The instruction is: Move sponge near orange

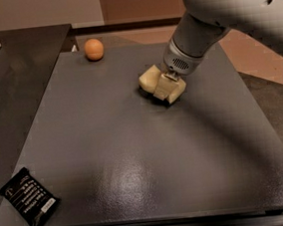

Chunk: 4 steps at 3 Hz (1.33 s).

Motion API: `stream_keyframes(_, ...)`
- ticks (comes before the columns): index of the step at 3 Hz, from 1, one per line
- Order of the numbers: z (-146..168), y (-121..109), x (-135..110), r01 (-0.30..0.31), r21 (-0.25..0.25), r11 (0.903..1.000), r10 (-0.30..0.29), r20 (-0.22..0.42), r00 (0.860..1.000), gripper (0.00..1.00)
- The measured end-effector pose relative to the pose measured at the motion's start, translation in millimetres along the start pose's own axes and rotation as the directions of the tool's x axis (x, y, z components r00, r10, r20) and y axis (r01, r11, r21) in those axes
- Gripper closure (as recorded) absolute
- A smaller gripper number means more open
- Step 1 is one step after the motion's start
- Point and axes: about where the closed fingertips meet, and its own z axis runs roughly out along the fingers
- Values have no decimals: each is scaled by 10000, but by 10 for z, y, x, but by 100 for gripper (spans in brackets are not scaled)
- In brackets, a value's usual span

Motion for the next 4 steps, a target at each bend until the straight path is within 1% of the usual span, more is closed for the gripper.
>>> stream_keyframes(1,131,-204,-168,-82,215,9997,80,87,9999,100)
stream_keyframes(2,243,-427,-346,-9,372,9993,6,76,10000,100)
stream_keyframes(3,354,-628,-543,165,485,9987,-168,48,9998,100)
stream_keyframes(4,489,-790,-760,431,459,9980,-433,40,9991,100)
